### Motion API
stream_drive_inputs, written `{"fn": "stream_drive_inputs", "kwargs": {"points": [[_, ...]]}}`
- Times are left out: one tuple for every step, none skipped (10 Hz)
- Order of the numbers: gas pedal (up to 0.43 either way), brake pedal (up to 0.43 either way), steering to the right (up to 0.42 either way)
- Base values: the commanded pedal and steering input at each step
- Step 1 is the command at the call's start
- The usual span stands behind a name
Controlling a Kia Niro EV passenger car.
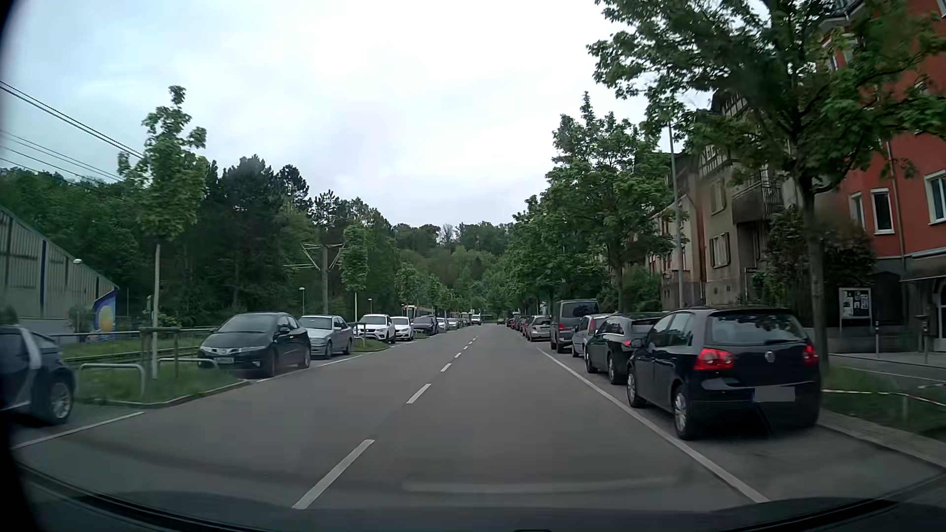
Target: Follow the waypoints while adhering to traffic rules and regulations
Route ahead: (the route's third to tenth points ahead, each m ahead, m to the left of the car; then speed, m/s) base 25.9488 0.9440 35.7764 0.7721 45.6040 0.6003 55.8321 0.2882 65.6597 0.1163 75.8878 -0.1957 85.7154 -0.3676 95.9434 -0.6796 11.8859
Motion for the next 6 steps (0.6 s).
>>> {"fn": "stream_drive_inputs", "kwargs": {"points": [[0.067, 0.0, 0.001], [0.047, 0.0, 0.001], [0.039, 0.0, 0.001], [0.039, 0.0, 0.001], [0.039, 0.0, 0.001], [0.039, 0.0, 0.0]]}}
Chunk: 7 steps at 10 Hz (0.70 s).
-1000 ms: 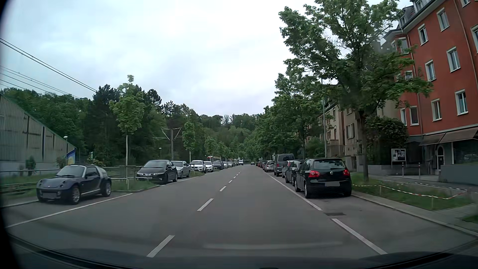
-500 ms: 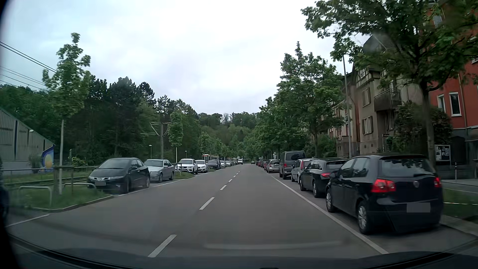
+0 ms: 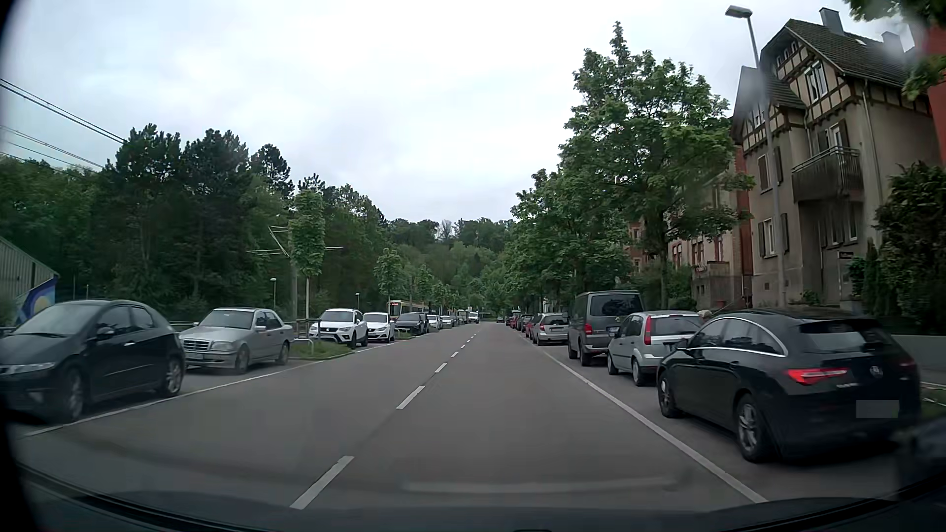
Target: Follow the waypoints while adhering to traffic rules and regulations
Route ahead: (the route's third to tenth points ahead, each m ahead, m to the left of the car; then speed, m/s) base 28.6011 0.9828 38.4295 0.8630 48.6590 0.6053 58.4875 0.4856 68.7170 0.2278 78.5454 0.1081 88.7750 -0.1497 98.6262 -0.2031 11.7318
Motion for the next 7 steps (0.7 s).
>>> {"fn": "stream_drive_inputs", "kwargs": {"points": [[0.039, 0.0, -0.002], [0.039, 0.0, -0.003], [0.039, 0.0, -0.003], [0.059, 0.0, -0.002], [0.118, 0.0, 0.001], [0.15, 0.0, 0.001], [0.157, 0.0, 0.001]]}}
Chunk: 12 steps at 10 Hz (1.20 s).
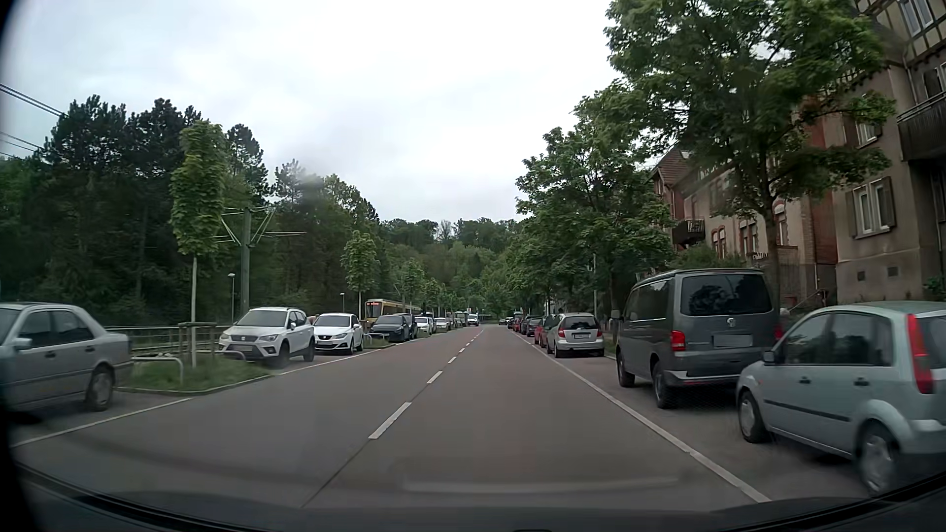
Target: Follow the waypoints while adhering to traffic rules and regulations
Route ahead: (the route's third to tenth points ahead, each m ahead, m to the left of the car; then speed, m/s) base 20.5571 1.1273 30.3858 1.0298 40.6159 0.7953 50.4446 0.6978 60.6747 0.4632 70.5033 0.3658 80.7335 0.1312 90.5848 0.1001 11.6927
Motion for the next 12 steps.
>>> {"fn": "stream_drive_inputs", "kwargs": {"points": [[0.157, 0.0, 0.001], [0.157, 0.0, 0.001], [0.157, 0.0, 0.001], [0.157, 0.0, 0.001], [0.157, 0.0, 0.001], [0.157, 0.0, 0.001], [0.157, 0.0, 0.001], [0.157, 0.0, 0.001], [0.157, 0.0, 0.001], [0.157, 0.0, 0.001], [0.157, 0.0, 0.001], [0.15, 0.0, 0.001]]}}
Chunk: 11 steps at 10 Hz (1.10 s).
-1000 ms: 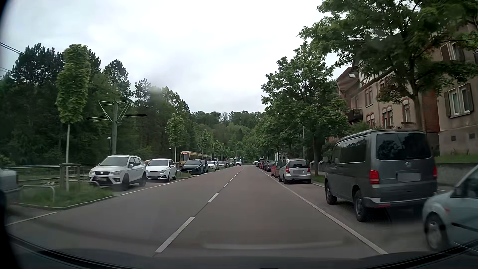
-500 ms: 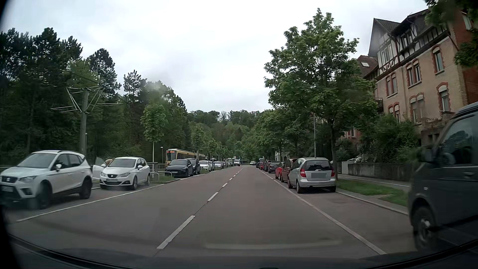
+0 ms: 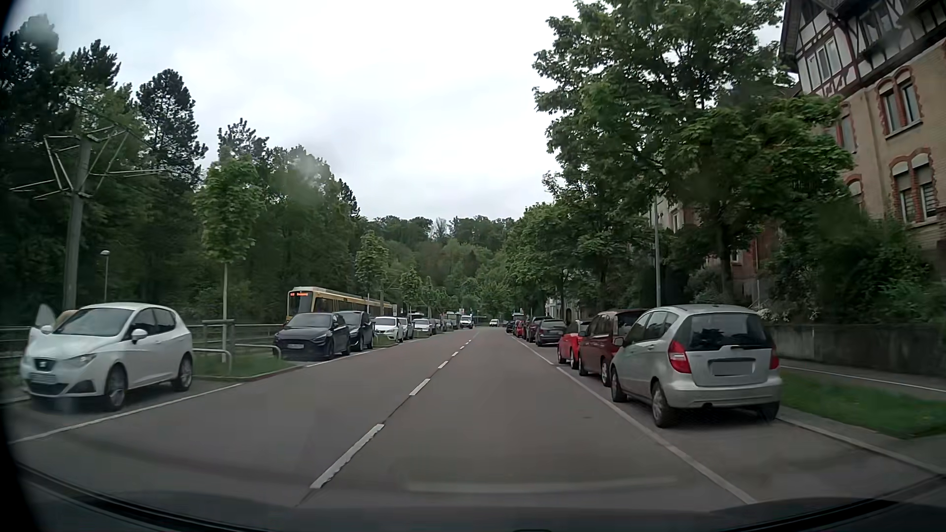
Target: Follow the waypoints while adhering to traffic rules and regulations
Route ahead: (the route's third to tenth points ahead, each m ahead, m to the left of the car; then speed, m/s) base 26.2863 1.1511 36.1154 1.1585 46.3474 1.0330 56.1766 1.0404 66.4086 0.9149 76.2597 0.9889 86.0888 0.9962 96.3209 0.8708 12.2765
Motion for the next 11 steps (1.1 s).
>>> {"fn": "stream_drive_inputs", "kwargs": {"points": [[0.15, 0.0, 0.001], [0.15, 0.0, 0.001], [0.15, 0.0, 0.001], [0.15, 0.0, 0.001], [0.15, 0.0, 0.001], [0.138, 0.0, 0.001], [0.138, 0.0, 0.0], [0.13, 0.0, 0.0], [0.13, 0.0, -0.001], [0.13, 0.0, -0.001], [0.13, 0.0, -0.006]]}}
